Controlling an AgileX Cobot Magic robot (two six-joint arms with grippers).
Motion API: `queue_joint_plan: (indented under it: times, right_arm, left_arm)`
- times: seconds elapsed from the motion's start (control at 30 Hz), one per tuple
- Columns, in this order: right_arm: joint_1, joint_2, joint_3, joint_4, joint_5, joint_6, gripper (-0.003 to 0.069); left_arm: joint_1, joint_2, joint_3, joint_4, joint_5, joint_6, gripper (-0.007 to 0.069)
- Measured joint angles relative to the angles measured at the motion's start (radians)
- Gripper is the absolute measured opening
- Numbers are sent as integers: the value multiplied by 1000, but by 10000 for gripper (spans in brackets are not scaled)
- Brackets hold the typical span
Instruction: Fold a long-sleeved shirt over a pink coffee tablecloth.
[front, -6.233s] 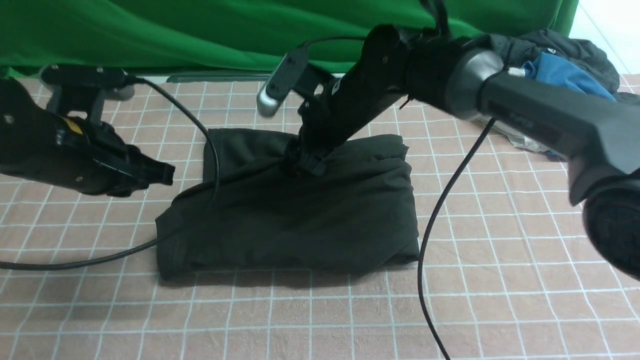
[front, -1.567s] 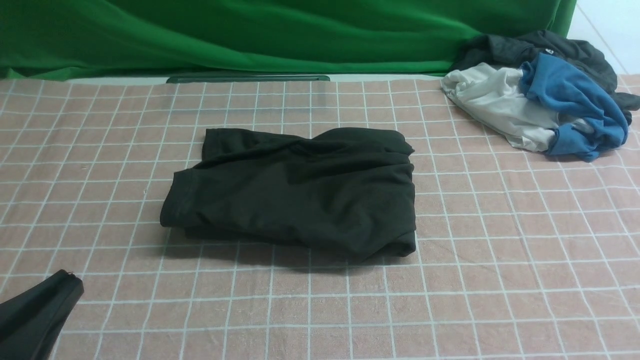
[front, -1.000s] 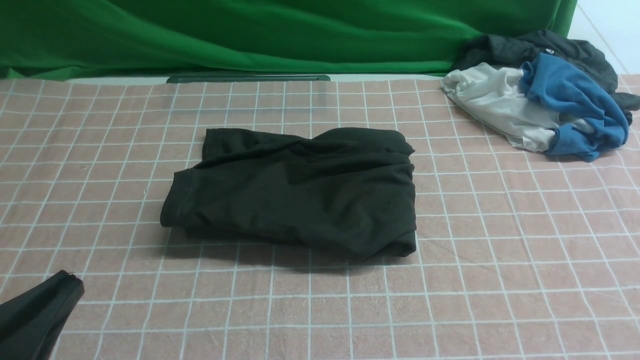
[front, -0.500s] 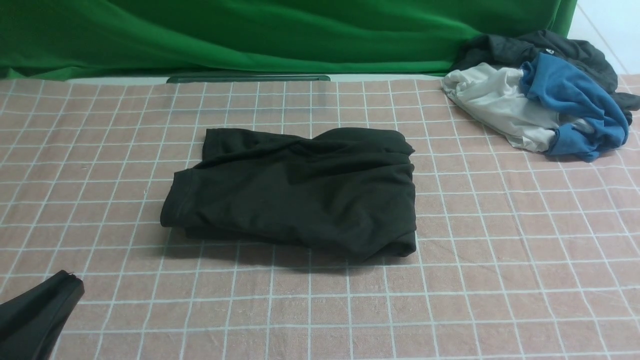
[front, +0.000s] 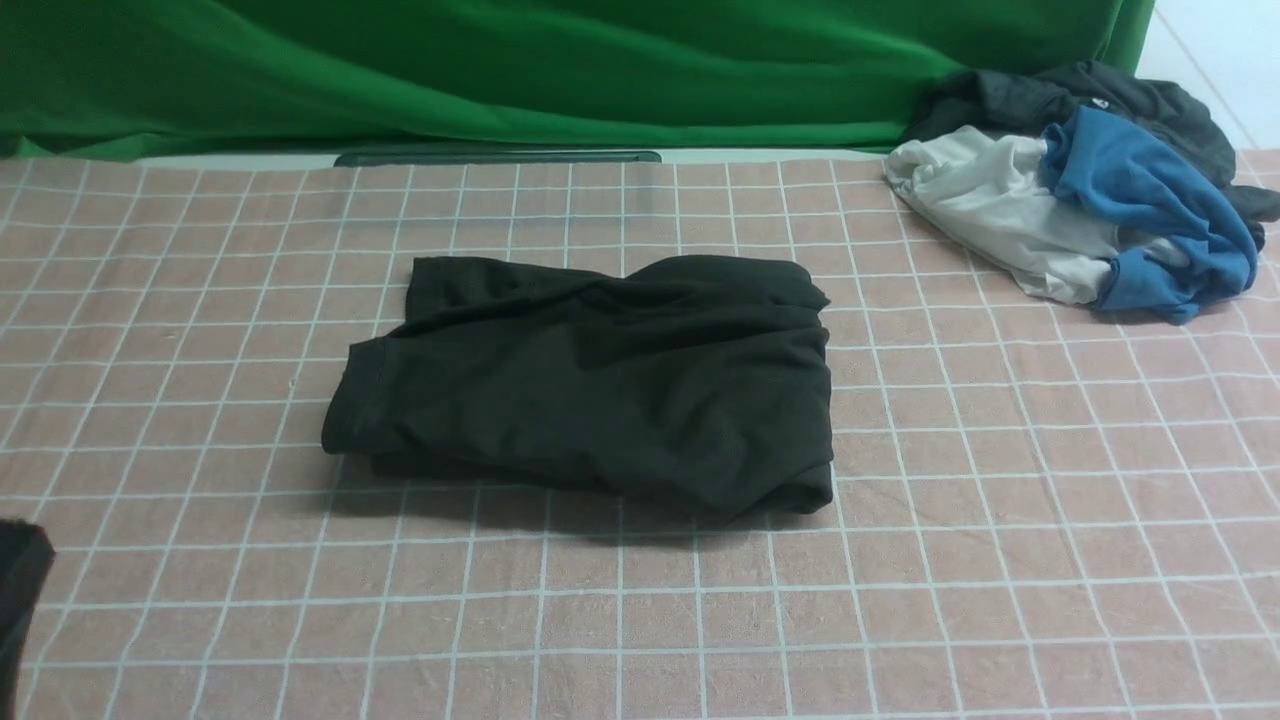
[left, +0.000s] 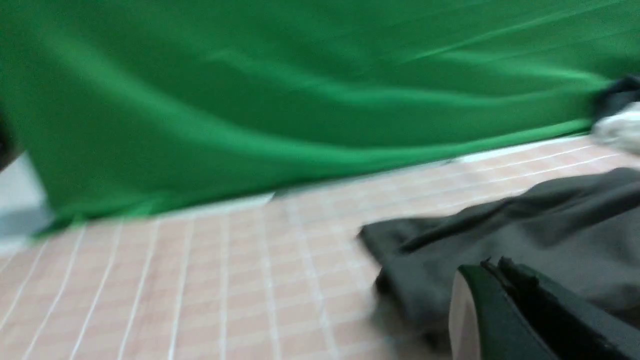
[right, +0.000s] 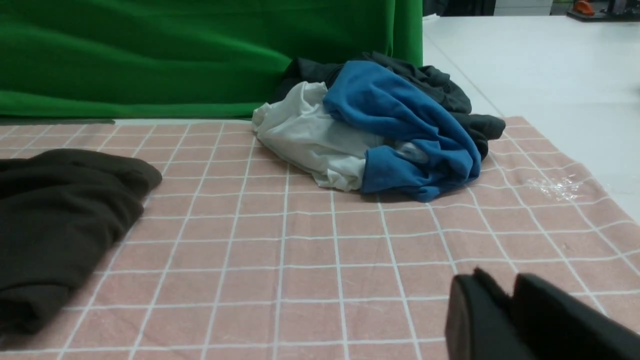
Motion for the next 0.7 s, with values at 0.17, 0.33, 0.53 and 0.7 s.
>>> queue_joint_plan:
  times: [0.17,0.33,0.53,0.7]
  right_arm:
    - [0,0,0,0,0,0,118]
    - [0,-1,0,0,0,0,127]
    - [0,-1,0,0,0,0,136]
    - [0,-1,0,0,0,0,147]
  left_arm:
    - [38,0,127,-36,3,-5,18]
    - [38,0,144,-96,-27,-10,18]
    - [38,0,144,-101,-59,-10,18]
    - [38,0,144,-98,-61,-10,18]
